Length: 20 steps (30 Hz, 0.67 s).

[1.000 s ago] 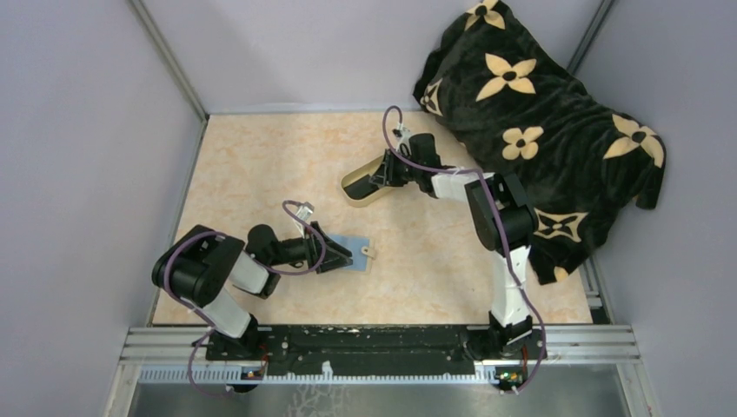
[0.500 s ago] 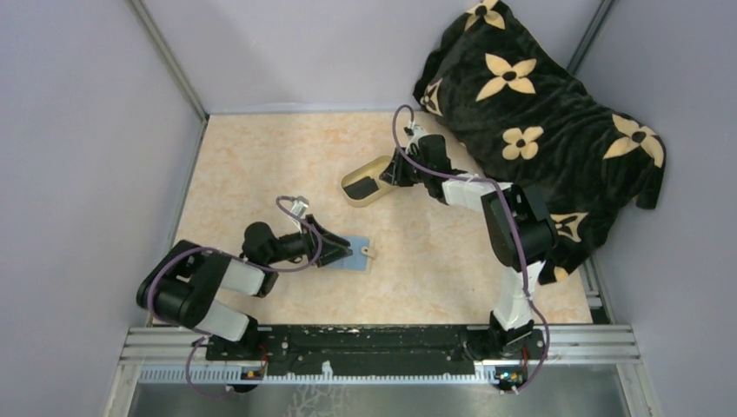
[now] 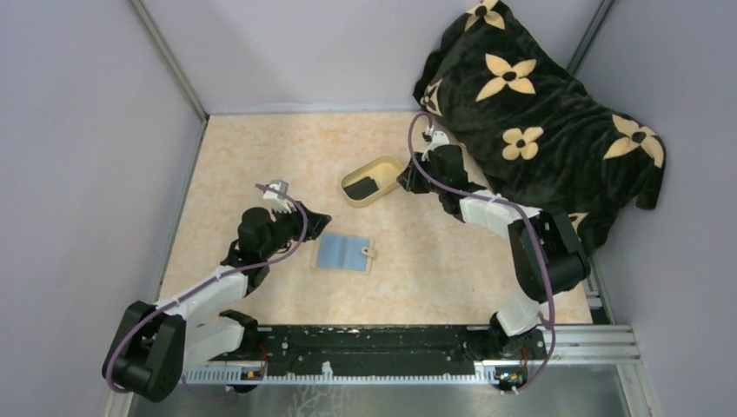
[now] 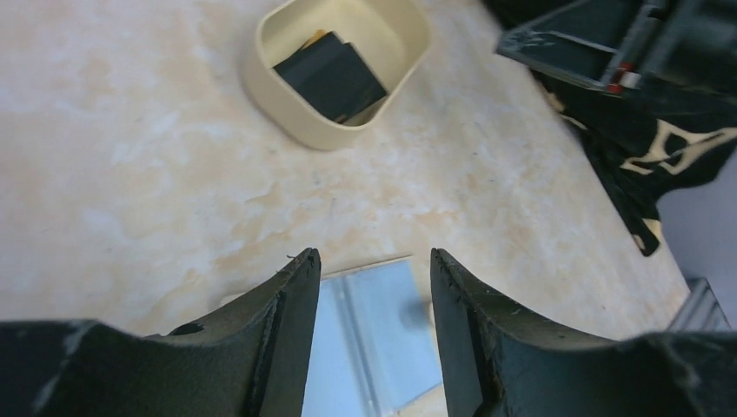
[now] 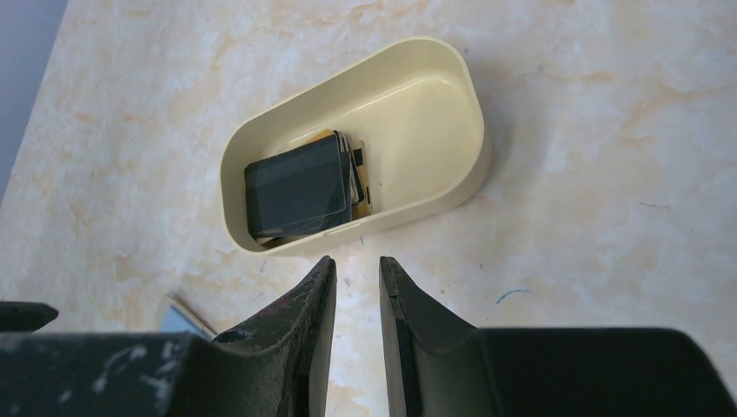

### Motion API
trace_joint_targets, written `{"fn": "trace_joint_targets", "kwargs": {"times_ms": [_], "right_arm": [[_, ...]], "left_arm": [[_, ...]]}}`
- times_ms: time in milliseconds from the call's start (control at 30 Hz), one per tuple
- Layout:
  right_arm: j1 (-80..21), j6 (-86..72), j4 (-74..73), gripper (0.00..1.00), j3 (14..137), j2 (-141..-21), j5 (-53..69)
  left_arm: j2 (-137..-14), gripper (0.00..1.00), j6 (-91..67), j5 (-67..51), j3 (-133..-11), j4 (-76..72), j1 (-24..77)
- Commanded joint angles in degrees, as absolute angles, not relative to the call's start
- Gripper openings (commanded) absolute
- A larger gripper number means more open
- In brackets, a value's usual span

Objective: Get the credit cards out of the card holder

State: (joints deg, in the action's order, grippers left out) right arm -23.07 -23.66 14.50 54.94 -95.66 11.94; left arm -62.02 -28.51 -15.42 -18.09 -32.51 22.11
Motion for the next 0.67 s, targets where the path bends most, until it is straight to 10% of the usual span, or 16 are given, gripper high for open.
{"fn": "trace_joint_targets", "kwargs": {"times_ms": [0,633], "right_arm": [[-22.28,-22.15,16.47,0.25,52.22,-89.57,9.17],[-21.71,-22.50,17.04,0.25,51.41,-89.30,11.04]], "left_arm": [[-60.03,0.56,-29.30,-6.51,-20.08,-23.19,22.03],[-59.52,0.49,-29.26,-8.06,-19.24,-24.02,22.06]]}}
